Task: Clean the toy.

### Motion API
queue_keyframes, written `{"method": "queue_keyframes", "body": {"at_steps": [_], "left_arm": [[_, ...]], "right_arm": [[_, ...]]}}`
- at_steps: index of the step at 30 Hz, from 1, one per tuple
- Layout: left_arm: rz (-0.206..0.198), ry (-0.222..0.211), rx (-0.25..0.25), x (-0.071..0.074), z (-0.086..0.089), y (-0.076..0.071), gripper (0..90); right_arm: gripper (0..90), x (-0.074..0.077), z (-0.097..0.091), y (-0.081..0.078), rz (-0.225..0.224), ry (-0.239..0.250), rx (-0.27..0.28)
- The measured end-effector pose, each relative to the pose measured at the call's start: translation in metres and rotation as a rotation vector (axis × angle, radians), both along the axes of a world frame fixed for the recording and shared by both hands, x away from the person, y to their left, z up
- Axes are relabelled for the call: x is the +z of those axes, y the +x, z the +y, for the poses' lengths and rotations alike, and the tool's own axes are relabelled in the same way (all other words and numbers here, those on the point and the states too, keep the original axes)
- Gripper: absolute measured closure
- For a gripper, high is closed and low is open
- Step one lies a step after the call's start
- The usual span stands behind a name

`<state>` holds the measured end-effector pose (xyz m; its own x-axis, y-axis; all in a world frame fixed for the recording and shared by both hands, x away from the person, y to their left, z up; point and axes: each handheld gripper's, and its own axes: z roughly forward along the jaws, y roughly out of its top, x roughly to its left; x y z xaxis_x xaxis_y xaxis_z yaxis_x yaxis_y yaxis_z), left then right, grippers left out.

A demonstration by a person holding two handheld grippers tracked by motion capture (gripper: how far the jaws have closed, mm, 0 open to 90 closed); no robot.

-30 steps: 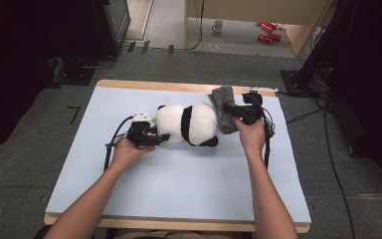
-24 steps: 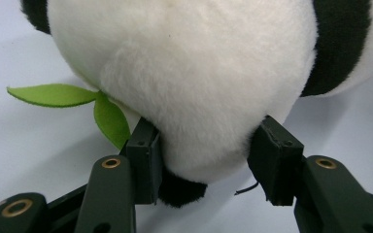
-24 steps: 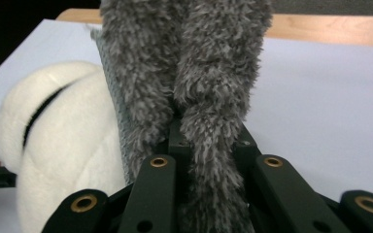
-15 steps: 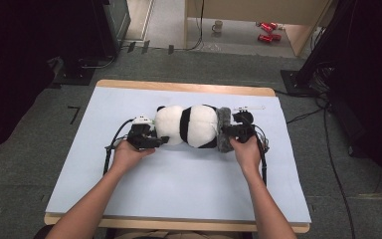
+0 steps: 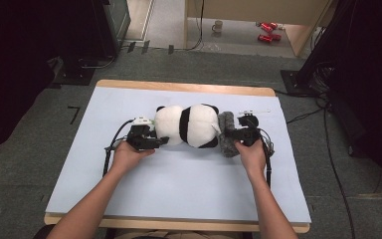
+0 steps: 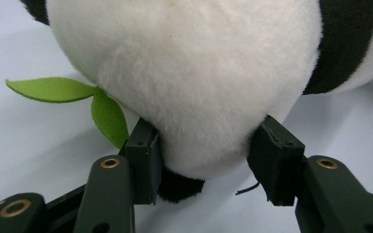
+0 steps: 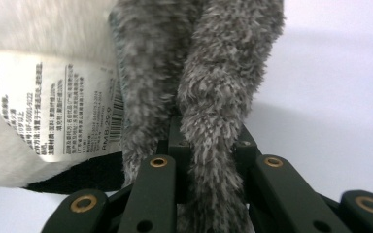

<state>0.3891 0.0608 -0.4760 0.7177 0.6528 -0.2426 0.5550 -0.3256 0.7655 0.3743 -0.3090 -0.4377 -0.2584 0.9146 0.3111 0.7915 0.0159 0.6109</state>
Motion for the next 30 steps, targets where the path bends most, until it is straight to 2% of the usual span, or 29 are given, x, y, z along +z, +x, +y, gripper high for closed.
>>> {"method": "queue_keyframes", "body": {"at_steps": [1,2,4,5,6,7,9,10,12,14,15,18,25,28,30], "left_arm": [[0.000,0.000,0.000,0.000,0.000,0.000,50.0],[-0.001,0.000,0.001,0.000,0.000,0.000,50.0],[-0.003,0.001,0.002,0.000,0.000,0.000,50.0],[0.001,0.001,0.008,0.000,-0.001,-0.001,50.0],[0.001,0.001,0.008,0.000,-0.001,-0.001,50.0],[0.001,0.004,0.009,0.001,-0.001,-0.002,50.1],[-0.005,0.010,0.009,0.002,-0.002,-0.003,50.2],[-0.005,0.010,0.011,0.002,-0.003,-0.003,50.3],[-0.003,0.010,0.013,0.003,-0.003,-0.004,50.3],[0.003,0.014,0.013,0.004,-0.004,-0.007,50.7],[0.003,0.014,0.013,0.004,-0.004,-0.007,51.0],[0.015,0.028,0.015,0.005,-0.007,-0.011,51.3],[0.029,0.033,0.017,0.006,-0.010,-0.014,51.3],[0.030,0.031,0.016,0.006,-0.009,-0.014,51.3],[0.030,0.028,0.016,0.006,-0.009,-0.014,51.2]], "right_arm": [[78.0,0.000,0.000,0.000,0.000,0.000,0.000],[78.0,0.005,-0.005,-0.001,-0.020,0.007,-0.012],[78.0,0.008,-0.007,-0.001,-0.030,0.011,-0.017],[77.9,0.016,-0.010,-0.001,-0.058,0.010,-0.026],[77.9,0.016,-0.010,-0.001,-0.058,0.010,-0.026],[78.0,0.026,-0.013,-0.001,-0.079,0.020,-0.042],[78.0,0.030,-0.014,-0.001,-0.095,0.026,-0.041],[78.0,0.040,-0.015,-0.002,-0.119,0.032,-0.039],[77.9,0.045,-0.014,-0.002,-0.129,0.037,-0.034],[77.7,0.057,-0.008,-0.002,-0.160,0.040,-0.016],[77.7,0.057,-0.008,-0.002,-0.160,0.040,-0.016],[77.5,0.068,0.007,-0.002,-0.192,0.032,0.022],[77.4,0.072,0.025,-0.001,-0.209,0.015,0.059],[77.2,0.066,0.029,0.002,-0.197,0.005,0.069],[77.3,0.058,0.033,0.004,-0.192,-0.018,0.069]]}}
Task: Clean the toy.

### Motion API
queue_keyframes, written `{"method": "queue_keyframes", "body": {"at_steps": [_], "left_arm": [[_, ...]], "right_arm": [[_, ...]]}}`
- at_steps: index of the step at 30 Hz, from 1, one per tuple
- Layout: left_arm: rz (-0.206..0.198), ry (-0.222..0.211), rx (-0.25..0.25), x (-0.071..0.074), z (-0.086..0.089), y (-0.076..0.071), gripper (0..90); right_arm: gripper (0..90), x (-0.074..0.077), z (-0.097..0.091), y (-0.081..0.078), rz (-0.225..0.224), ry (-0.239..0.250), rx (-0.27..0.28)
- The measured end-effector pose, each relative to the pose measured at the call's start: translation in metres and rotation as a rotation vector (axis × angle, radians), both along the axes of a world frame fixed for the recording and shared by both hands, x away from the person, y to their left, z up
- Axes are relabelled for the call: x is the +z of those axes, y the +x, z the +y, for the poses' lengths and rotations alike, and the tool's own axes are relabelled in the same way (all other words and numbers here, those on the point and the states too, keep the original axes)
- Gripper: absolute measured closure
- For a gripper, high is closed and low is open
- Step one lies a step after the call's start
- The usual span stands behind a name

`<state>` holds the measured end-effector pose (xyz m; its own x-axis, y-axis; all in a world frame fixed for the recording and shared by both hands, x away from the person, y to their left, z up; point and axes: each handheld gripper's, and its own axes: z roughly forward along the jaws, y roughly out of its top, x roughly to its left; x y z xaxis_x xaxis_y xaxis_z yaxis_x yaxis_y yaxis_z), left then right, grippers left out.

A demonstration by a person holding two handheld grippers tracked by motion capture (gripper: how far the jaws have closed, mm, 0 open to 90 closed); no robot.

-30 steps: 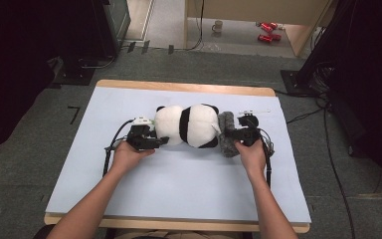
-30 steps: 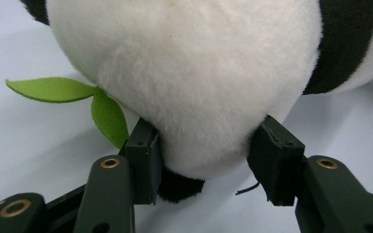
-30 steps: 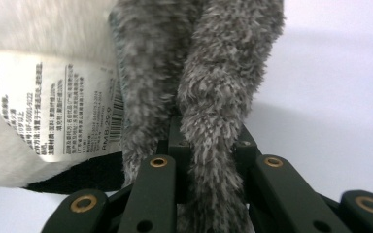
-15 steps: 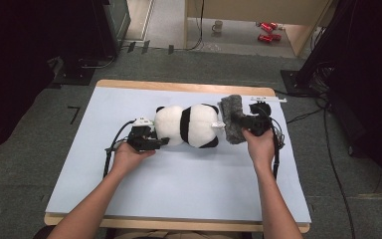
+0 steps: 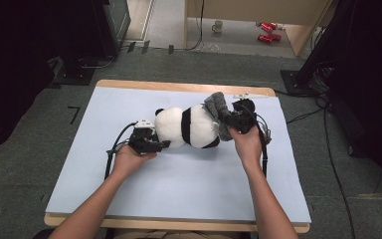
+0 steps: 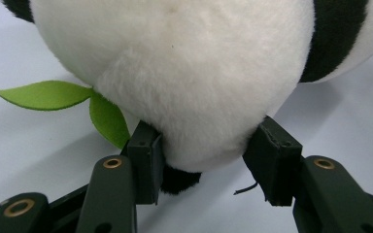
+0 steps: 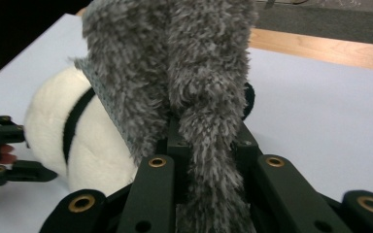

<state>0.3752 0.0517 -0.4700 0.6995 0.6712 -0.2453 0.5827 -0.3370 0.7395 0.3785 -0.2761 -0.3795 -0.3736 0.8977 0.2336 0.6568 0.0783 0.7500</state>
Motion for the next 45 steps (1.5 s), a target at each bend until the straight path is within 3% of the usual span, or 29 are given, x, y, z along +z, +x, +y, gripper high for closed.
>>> {"method": "queue_keyframes", "body": {"at_steps": [11,17,21,24,32,36,39,42,43,45], "left_arm": [[-0.012,-0.018,0.009,0.000,0.000,-0.001,51.5],[-0.013,-0.025,0.009,-0.001,0.001,0.000,52.4],[-0.014,-0.031,0.007,-0.002,0.002,0.003,53.5],[-0.010,-0.036,0.009,-0.002,0.003,0.004,54.0],[-0.009,-0.032,0.009,0.001,0.003,0.008,57.7],[-0.010,-0.018,0.008,0.004,0.002,0.009,63.9],[0.005,-0.036,0.010,0.006,0.003,0.010,69.0],[0.026,-0.054,-0.005,0.009,0.004,0.010,71.7],[0.037,-0.059,-0.018,0.011,0.005,0.010,74.0],[0.045,-0.065,-0.022,0.012,0.006,0.010,74.9]], "right_arm": [[77.9,-0.022,-0.006,0.000,0.005,-0.001,-0.036],[78.4,-0.040,-0.011,-0.001,0.056,0.011,-0.056],[78.6,-0.055,-0.014,-0.002,0.140,0.017,-0.060],[78.6,-0.064,-0.012,-0.003,0.176,0.003,-0.052],[78.4,-0.070,-0.015,-0.005,0.224,-0.013,-0.038],[77.9,-0.064,-0.029,-0.009,0.204,0.012,-0.070],[77.7,-0.054,-0.044,-0.013,0.165,0.053,-0.103],[77.7,-0.038,-0.055,-0.020,0.114,0.089,-0.118],[77.7,-0.025,-0.056,-0.025,0.071,0.103,-0.112],[77.7,-0.017,-0.055,-0.028,0.053,0.107,-0.107]]}}
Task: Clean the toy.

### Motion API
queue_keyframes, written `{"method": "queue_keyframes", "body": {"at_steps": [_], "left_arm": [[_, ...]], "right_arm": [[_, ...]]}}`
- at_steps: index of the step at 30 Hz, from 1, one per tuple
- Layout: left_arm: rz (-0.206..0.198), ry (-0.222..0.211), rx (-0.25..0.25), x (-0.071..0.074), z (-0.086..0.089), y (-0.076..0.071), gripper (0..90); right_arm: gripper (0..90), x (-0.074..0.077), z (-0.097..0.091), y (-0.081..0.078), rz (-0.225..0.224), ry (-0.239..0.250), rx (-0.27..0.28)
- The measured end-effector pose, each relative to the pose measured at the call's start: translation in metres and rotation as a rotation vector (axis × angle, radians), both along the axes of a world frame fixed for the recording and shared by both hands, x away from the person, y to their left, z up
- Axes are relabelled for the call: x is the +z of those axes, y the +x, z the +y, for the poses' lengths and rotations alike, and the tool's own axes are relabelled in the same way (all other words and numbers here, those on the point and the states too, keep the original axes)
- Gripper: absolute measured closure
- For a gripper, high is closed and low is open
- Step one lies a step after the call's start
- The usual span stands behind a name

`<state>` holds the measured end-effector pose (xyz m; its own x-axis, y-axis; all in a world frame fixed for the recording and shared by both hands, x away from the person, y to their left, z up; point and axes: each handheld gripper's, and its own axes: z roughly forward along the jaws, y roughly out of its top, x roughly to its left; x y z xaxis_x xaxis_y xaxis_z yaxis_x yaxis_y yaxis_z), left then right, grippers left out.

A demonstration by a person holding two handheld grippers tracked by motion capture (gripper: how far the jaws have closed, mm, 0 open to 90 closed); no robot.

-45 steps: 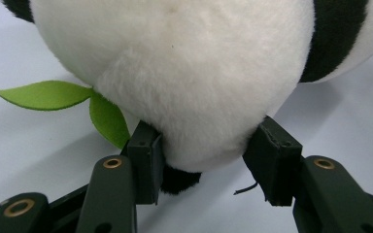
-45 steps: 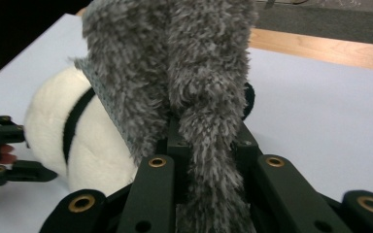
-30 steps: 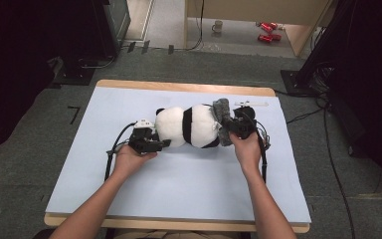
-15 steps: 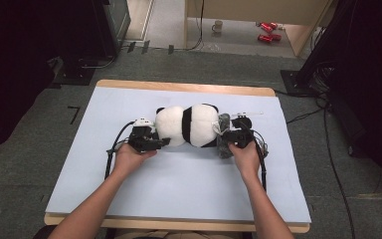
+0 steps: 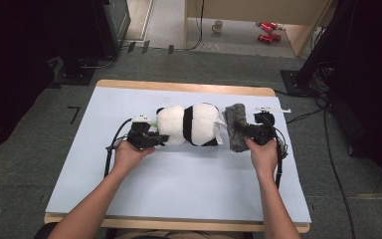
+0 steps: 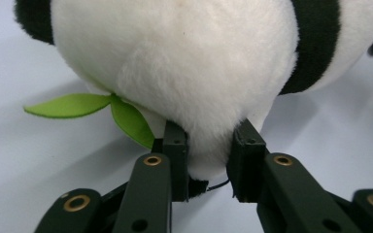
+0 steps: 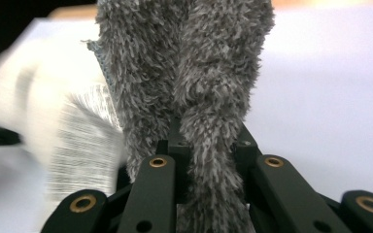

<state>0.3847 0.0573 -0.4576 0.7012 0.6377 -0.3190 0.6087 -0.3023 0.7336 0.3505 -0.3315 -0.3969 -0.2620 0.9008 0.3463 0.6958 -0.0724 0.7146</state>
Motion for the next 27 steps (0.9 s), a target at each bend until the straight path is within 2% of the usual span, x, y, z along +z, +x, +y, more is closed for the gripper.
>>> {"method": "queue_keyframes", "body": {"at_steps": [1,2,4,5,6,7,10,11,12,14,15,17,18,19,20,21,22,23,24,27], "left_arm": [[0.013,-0.010,-0.004,0.002,0.001,-0.001,76.1],[0.027,-0.022,-0.011,0.003,0.002,-0.001,76.1],[0.033,-0.022,-0.022,0.007,0.002,-0.004,76.5],[0.040,-0.025,-0.030,0.009,0.002,-0.006,76.5],[0.050,-0.031,-0.034,0.011,0.002,-0.008,76.5],[0.056,-0.033,-0.037,0.013,0.002,-0.010,76.5],[0.106,-0.065,-0.049,0.017,0.003,-0.019,76.3],[0.106,-0.065,-0.049,0.017,0.003,-0.019,76.2],[0.095,-0.048,-0.060,0.017,0.001,-0.024,75.9],[0.089,-0.033,-0.066,0.017,0.000,-0.025,75.8],[0.093,-0.042,-0.060,0.016,-0.001,-0.026,75.1],[0.086,-0.053,-0.050,0.014,-0.002,-0.025,74.6],[0.083,-0.057,-0.045,0.013,-0.002,-0.025,73.9],[0.079,-0.055,-0.045,0.012,-0.002,-0.025,72.9],[0.069,-0.055,-0.043,0.012,-0.002,-0.025,72.9],[0.067,-0.056,-0.043,0.012,-0.002,-0.025,72.5],[0.057,-0.052,-0.044,0.013,-0.001,-0.026,71.5],[0.051,-0.050,-0.046,0.013,-0.001,-0.026,71.5],[0.042,-0.044,-0.049,0.013,-0.002,-0.026,70.7],[0.020,-0.041,-0.053,0.012,-0.002,-0.026,68.1]], "right_arm": [[77.7,0.013,0.004,-0.005,-0.034,0.004,0.020],[77.7,0.013,0.004,-0.005,-0.034,0.004,0.020],[77.6,0.028,0.018,-0.013,-0.065,-0.003,0.068],[77.6,0.028,0.018,-0.013,-0.065,-0.003,0.068],[77.4,0.035,0.028,-0.018,-0.079,-0.005,0.104],[77.4,0.035,0.028,-0.018,-0.079,-0.005,0.104],[77.3,0.047,0.043,-0.028,-0.097,-0.012,0.160],[77.3,0.047,0.043,-0.028,-0.097,-0.012,0.160],[77.3,0.053,0.049,-0.033,-0.099,0.001,0.192],[77.3,0.056,0.051,-0.036,-0.099,0.011,0.209],[77.3,0.062,0.058,-0.040,-0.100,0.024,0.238],[77.3,0.063,0.061,-0.042,-0.099,0.028,0.251],[77.3,0.063,0.064,-0.043,-0.096,0.029,0.263],[77.3,0.056,0.071,-0.042,-0.072,0.020,0.281],[77.3,0.056,0.071,-0.042,-0.072,0.020,0.281],[77.3,0.049,0.074,-0.040,-0.053,0.010,0.285],[77.3,0.035,0.078,-0.034,0.002,0.000,0.297],[77.3,0.035,0.078,-0.034,0.002,0.000,0.297],[77.3,0.022,0.081,-0.030,0.037,-0.018,0.308],[77.4,0.017,0.083,-0.029,0.039,-0.043,0.302]]}}
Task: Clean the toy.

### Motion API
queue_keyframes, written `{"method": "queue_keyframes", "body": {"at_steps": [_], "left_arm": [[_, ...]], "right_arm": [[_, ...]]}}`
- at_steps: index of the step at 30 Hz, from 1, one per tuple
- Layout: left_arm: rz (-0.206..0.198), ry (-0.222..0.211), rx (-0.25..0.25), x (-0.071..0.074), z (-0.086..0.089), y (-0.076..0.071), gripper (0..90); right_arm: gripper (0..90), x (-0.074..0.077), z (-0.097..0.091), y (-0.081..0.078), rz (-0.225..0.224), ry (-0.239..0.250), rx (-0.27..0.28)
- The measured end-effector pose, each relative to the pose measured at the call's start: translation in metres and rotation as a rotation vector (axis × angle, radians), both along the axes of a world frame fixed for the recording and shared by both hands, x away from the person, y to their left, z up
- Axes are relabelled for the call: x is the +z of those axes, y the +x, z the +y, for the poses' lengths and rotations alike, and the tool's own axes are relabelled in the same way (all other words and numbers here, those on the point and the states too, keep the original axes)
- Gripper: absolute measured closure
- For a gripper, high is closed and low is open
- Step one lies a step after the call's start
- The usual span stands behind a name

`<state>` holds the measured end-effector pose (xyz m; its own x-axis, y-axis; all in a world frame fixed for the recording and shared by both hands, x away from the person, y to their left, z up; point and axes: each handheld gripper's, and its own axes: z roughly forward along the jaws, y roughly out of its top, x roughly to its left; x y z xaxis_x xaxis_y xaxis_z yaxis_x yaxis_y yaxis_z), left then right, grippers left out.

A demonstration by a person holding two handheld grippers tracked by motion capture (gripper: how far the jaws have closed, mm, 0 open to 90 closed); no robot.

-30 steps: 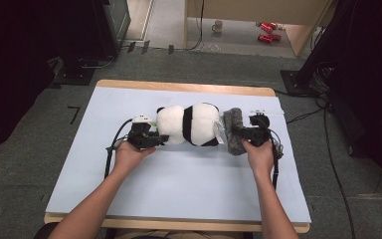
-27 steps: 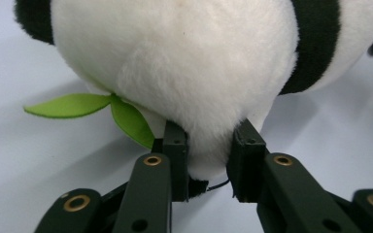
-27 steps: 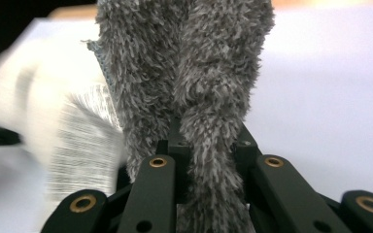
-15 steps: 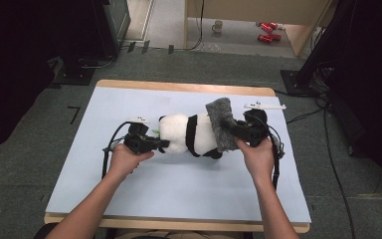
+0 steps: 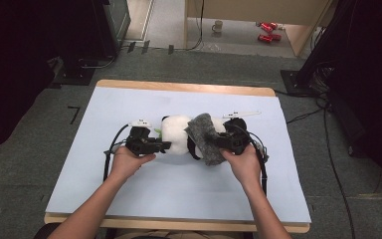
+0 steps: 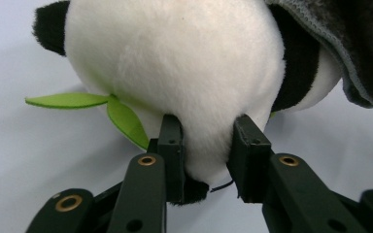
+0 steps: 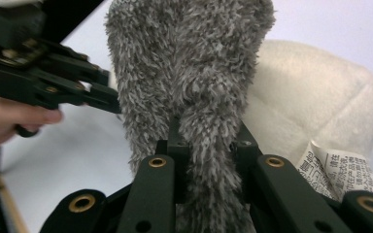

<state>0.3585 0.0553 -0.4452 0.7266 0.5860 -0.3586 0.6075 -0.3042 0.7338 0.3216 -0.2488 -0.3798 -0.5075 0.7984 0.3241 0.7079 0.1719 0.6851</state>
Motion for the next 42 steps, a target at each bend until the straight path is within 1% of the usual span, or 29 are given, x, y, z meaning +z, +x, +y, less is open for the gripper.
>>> {"method": "queue_keyframes", "body": {"at_steps": [1,2,3,4,5,6,7,8,9,11,12,14,16,17,18,22,23,25,28,31,32,33,36,39,40,41,42], "left_arm": [[-0.026,0.002,-0.015,0.000,0.000,-0.001,64.0],[-0.026,0.002,-0.015,0.000,0.000,-0.001,62.2],[-0.042,0.008,-0.019,0.001,0.000,-0.001,62.2],[-0.054,0.012,-0.025,0.001,0.001,-0.002,60.1],[-0.057,0.014,-0.034,0.002,0.002,-0.001,58.3],[-0.069,0.019,-0.039,0.002,0.003,-0.001,56.8],[-0.101,0.019,-0.051,0.003,0.006,-0.001,52.7],[-0.120,0.027,-0.059,0.004,0.008,-0.001,50.8],[-0.120,0.027,-0.059,0.004,0.008,-0.001,48.2],[-0.148,0.023,-0.077,0.005,0.011,-0.001,42.3],[-0.167,0.019,-0.098,0.005,0.013,-0.002,40.8],[-0.179,0.030,-0.115,0.004,0.014,-0.003,37.6],[-0.184,0.038,-0.118,0.003,0.014,-0.003,36.4],[-0.191,0.042,-0.116,0.002,0.014,-0.003,36.0],[-0.192,0.038,-0.113,0.000,0.014,0.000,35.1],[-0.207,0.036,-0.115,-0.004,0.011,0.001,34.4],[-0.216,0.031,-0.122,-0.006,0.008,0.002,34.1],[-0.224,0.032,-0.125,-0.007,0.007,0.002,33.5],[-0.237,0.039,-0.119,-0.010,0.002,0.002,31.9],[-0.256,0.041,-0.116,-0.013,-0.003,0.002,28.5],[-0.262,0.040,-0.109,-0.014,-0.004,0.002,28.3],[-0.262,0.033,-0.104,-0.016,-0.005,0.003,28.3],[-0.246,0.024,-0.071,-0.018,-0.005,0.007,29.9],[-0.241,0.027,-0.037,-0.019,-0.006,0.008,40.2],[-0.243,0.029,-0.032,-0.019,-0.006,0.008,45.2],[-0.243,0.033,-0.028,-0.019,-0.006,0.008,52.6],[-0.234,0.034,-0.017,-0.019,-0.006,0.008,52.6]], "right_arm": [[77.5,-0.002,0.000,0.002,-0.018,-0.027,-0.013],[77.5,-0.002,0.000,0.002,-0.018,-0.027,-0.013],[77.6,-0.002,0.000,0.002,-0.019,-0.039,-0.022],[77.6,-0.004,-0.001,0.003,-0.019,-0.043,-0.026],[77.6,-0.005,-0.003,0.005,-0.020,-0.037,-0.026],[77.6,-0.006,-0.004,0.006,-0.021,-0.032,-0.028],[77.6,-0.007,-0.006,0.008,-0.018,-0.019,-0.031],[77.6,-0.007,-0.006,0.009,-0.021,-0.020,-0.030],[77.6,-0.007,-0.007,0.010,-0.021,-0.021,-0.032],[77.6,-0.007,-0.006,0.012,-0.025,-0.024,-0.035],[77.6,-0.007,-0.006,0.014,-0.029,-0.027,-0.036],[77.6,-0.006,-0.007,0.017,-0.033,-0.029,-0.038],[77.6,-0.006,-0.007,0.019,-0.029,-0.030,-0.042],[77.6,-0.006,-0.008,0.021,-0.035,-0.028,-0.044],[77.5,-0.005,-0.009,0.024,-0.037,-0.023,-0.054],[77.4,-0.004,-0.009,0.028,-0.038,-0.020,-0.063],[77.4,-0.004,-0.009,0.030,-0.046,-0.020,-0.062],[77.3,-0.003,-0.009,0.031,-0.048,-0.021,-0.068],[76.9,-0.003,-0.008,0.034,-0.066,-0.014,-0.077],[76.6,-0.004,-0.006,0.036,-0.084,-0.013,-0.086],[76.5,-0.004,-0.005,0.036,-0.094,-0.008,-0.092],[76.5,-0.004,-0.005,0.036,-0.094,-0.008,-0.092],[76.3,-0.004,-0.004,0.038,-0.101,0.005,-0.102],[76.3,-0.003,-0.001,0.038,-0.109,0.005,-0.107],[76.4,-0.002,0.000,0.038,-0.113,0.003,-0.106],[77.0,0.001,0.001,0.037,-0.115,-0.001,-0.098],[77.0,0.001,0.001,0.037,-0.115,-0.001,-0.098]]}}
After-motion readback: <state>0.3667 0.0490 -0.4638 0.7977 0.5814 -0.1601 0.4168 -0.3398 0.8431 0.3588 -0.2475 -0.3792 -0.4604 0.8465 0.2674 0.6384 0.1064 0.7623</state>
